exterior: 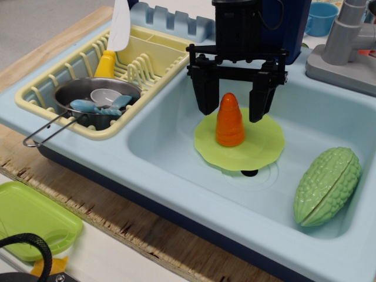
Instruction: Put carrot on plate
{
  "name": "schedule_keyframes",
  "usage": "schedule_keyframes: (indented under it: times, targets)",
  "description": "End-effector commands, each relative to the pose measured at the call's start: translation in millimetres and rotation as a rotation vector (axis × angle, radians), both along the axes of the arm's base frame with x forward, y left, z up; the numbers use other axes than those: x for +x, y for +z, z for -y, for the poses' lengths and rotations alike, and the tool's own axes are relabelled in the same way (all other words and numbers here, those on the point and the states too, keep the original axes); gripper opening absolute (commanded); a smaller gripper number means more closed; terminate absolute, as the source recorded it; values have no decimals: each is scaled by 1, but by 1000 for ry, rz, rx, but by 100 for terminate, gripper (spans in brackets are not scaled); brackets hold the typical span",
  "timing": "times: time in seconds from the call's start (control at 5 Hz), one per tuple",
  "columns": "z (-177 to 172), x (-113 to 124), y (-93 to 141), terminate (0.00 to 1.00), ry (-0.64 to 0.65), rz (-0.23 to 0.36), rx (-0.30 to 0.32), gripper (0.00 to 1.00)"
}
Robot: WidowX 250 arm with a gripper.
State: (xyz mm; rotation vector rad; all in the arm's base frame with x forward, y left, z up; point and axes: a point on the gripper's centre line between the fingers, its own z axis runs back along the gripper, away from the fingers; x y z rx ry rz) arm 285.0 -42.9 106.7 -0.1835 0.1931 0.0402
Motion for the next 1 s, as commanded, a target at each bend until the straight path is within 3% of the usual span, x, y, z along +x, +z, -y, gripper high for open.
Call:
schedule_keyframes:
  times: [0.0,0.6,0.8]
  targets:
    - [-1,5,11,0,5,39,-6,100]
    - [-1,5,11,0,5,39,-6,100]
    - [-1,5,11,100,5,39,-6,100]
